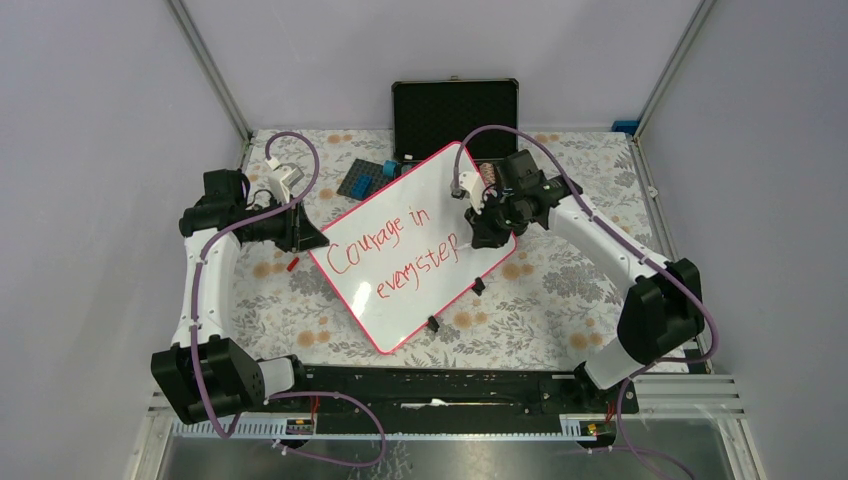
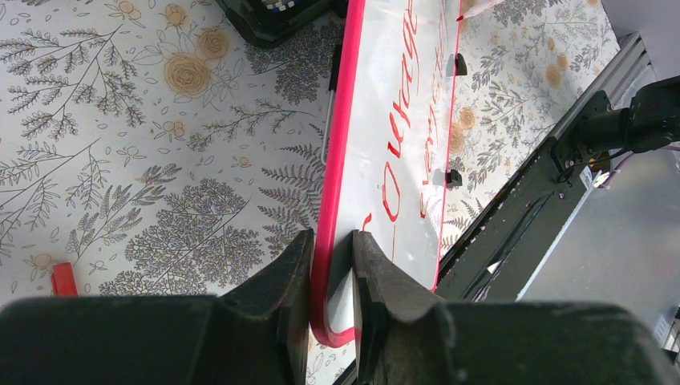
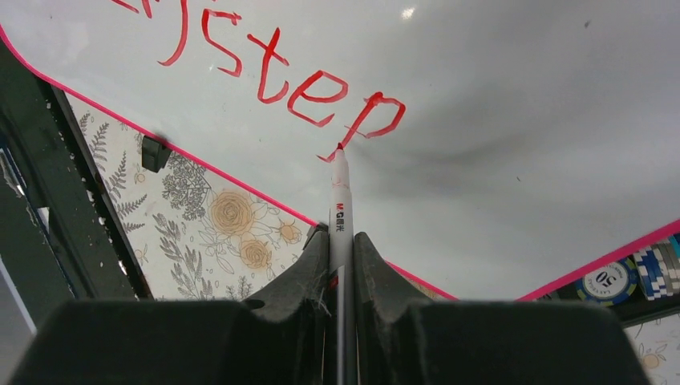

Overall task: Write a sentence on the whiteboard
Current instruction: Write a sentence on the whiteboard, then pick up the pen cap from the corner of the board.

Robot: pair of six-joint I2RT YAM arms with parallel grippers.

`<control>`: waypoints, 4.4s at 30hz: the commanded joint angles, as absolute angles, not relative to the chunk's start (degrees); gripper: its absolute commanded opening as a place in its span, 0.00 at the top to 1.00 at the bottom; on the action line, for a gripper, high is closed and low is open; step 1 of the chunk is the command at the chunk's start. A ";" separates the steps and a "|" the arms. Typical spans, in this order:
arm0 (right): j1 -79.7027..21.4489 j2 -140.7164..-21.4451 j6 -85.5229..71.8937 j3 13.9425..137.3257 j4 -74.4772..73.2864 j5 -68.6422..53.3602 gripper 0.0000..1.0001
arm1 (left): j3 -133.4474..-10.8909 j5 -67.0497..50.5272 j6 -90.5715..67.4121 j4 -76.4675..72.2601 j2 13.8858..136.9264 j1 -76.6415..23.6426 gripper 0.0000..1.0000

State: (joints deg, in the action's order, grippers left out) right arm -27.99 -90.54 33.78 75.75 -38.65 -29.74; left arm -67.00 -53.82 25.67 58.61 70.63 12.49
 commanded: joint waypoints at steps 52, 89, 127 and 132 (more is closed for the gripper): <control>-23.91 -88.35 35.34 79.07 -40.65 -32.06 1.00 | -67.55 -52.54 27.52 57.30 70.99 11.98 0.73; -19.55 -90.84 29.79 93.90 -52.70 -57.73 1.00 | -60.10 -32.48 38.45 48.65 76.39 30.37 0.38; -19.25 -91.41 32.31 94.09 -55.18 -55.15 1.00 | -60.27 -17.62 28.13 34.22 93.33 16.50 0.95; -19.25 -91.17 30.96 94.29 -54.21 -55.35 1.00 | -69.03 -19.18 26.29 40.27 88.60 16.72 1.00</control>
